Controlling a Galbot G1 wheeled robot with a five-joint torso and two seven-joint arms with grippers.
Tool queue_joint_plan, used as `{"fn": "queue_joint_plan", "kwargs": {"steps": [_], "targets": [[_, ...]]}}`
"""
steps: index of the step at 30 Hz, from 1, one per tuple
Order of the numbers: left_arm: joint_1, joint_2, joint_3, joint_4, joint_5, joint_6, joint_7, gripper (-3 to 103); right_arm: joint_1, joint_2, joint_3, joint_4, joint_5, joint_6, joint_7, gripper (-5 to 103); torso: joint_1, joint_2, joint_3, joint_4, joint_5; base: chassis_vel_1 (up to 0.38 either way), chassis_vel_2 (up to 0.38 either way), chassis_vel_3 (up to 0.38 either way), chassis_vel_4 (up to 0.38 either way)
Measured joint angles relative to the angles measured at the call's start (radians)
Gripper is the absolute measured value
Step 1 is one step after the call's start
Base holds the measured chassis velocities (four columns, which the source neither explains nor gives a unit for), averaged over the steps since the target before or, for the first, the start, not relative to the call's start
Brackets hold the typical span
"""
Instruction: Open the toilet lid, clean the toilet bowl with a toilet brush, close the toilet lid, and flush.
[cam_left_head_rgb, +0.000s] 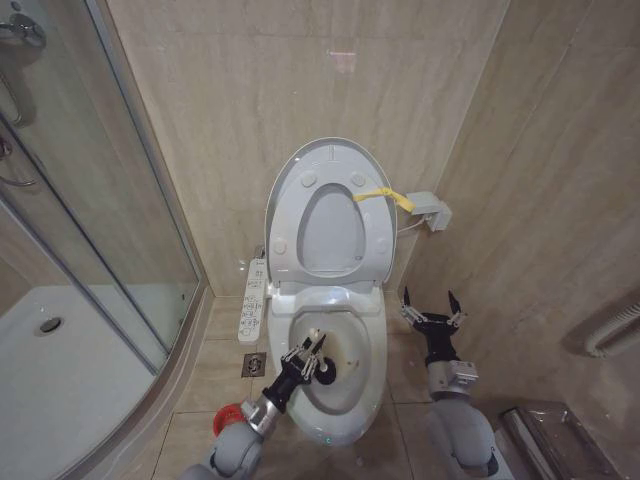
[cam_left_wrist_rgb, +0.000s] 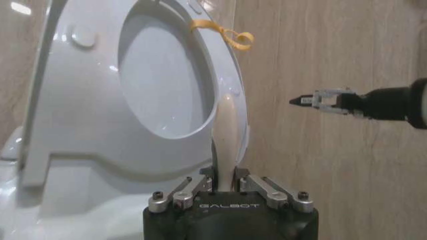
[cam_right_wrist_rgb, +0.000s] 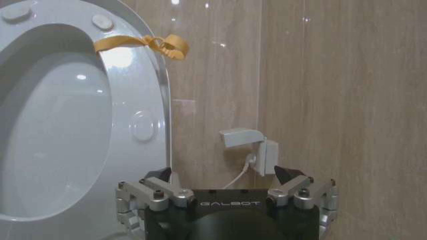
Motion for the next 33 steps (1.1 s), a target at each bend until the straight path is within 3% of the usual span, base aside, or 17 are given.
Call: {"fn": "queue_joint_plan", "kwargs": {"steps": [18,33], "targets": [[-0.129,-0.065,0.083,0.102,-0.010,0.015,-0.003,18,0.000,0.000,0.000,0.000,0.000,0.000,0.000,100,0.000,0.000,0.000,0.0000,0.0001,0.000,0.000,0.000,0.000],[-0.278,-0.132,0.195,0.274,-0.046,-0.008,0.009,18,0.000,0.000,0.000,0.000,0.000,0.000,0.000,100,0.000,0.000,0.000,-0.0001,0.0000,0.000,0.000,0.000,0.000]]}}
